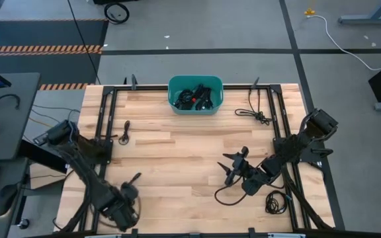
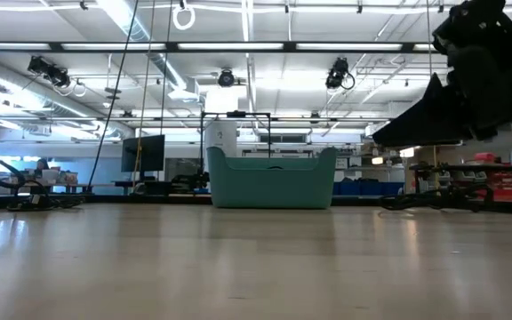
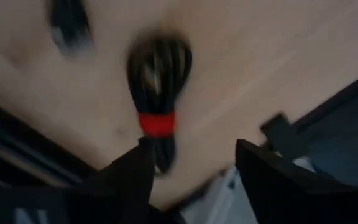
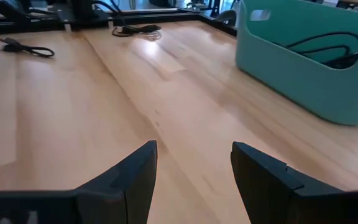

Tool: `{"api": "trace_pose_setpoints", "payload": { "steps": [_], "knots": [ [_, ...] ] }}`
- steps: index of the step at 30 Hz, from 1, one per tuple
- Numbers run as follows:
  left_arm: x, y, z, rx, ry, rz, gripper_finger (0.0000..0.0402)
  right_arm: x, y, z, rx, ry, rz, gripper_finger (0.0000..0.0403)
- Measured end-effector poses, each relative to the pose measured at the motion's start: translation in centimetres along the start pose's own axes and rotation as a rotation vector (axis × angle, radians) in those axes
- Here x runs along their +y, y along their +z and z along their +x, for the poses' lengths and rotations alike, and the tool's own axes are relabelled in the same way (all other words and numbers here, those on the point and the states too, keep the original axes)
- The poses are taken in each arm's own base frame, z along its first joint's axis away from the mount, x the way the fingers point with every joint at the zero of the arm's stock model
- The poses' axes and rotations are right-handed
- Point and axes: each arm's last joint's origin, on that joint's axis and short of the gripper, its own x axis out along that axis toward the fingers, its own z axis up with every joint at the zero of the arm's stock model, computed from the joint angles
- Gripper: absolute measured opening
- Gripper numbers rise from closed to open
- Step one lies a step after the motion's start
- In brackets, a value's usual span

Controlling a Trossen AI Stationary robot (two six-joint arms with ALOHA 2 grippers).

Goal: Pick and place USB-C Cables
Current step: Put the black charger cable into the blue bin

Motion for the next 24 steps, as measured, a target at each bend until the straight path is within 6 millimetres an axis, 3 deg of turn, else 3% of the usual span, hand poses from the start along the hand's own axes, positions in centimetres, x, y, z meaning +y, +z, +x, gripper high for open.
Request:
{"api": "trace_pose_setpoints", "payload": {
  "steps": [5, 9, 19, 24],
  "knots": [
    [1.0, -2.4, 2.9, 0.058, -0.067, -0.17, 0.0267, -0.4, -0.3, 0.0, -0.012, -0.023, -0.01, 0.021],
    [2.5, -3.0, 4.5, 0.054, -0.019, -0.248, 0.0269, -0.6, -0.2, 0.3, -0.011, -0.034, -0.026, 0.021],
    [3.6, -1.8, 6.6, -0.063, 0.03, -0.225, 0.0231, -0.6, -0.1, 0.5, -0.008, -0.037, -0.022, 0.021],
    [3.1, -1.2, 8.0, -0.025, 0.075, -0.182, 0.0178, -0.6, -0.1, 0.5, -0.01, -0.035, -0.015, 0.021]
  ]
}}
